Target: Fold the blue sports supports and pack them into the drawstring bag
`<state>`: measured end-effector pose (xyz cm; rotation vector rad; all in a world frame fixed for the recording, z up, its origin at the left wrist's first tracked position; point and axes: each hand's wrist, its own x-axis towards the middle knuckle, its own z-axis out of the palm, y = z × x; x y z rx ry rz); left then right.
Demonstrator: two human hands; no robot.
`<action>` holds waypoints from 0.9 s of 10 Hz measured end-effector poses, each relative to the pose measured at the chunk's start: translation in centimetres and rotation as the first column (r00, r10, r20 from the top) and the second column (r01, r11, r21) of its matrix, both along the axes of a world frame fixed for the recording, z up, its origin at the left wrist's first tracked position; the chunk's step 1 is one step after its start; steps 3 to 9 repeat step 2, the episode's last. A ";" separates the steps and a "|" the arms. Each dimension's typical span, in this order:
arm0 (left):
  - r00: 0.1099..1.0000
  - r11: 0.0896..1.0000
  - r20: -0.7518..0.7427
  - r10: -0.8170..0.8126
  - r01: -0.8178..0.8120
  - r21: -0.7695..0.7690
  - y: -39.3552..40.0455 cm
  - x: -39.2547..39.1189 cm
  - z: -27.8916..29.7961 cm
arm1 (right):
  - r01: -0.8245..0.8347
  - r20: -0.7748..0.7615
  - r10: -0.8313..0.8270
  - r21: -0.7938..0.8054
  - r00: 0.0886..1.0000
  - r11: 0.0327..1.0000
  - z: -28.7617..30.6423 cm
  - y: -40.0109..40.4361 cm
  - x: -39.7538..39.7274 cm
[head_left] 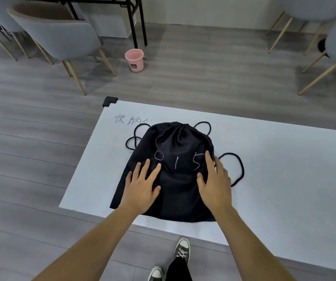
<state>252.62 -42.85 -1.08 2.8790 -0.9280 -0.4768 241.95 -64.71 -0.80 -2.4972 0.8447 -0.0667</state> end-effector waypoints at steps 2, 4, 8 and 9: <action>0.999 0.993 0.039 -0.004 0.008 -0.115 0.6 -1.0 5.1 | -0.025 0.165 0.033 -0.054 0.986 0.998 6.1 1.3 0.2; 0.999 0.993 0.039 -0.004 0.008 -0.115 0.6 -1.0 5.1 | -0.025 0.165 0.033 -0.054 0.986 0.998 6.1 1.3 0.2; 0.999 0.993 0.039 -0.004 0.008 -0.115 0.6 -1.0 5.1 | -0.025 0.165 0.033 -0.054 0.986 0.998 6.1 1.3 0.2; 0.999 0.993 0.039 -0.004 0.008 -0.115 0.6 -1.0 5.1 | -0.025 0.165 0.033 -0.054 0.986 0.998 6.1 1.3 0.2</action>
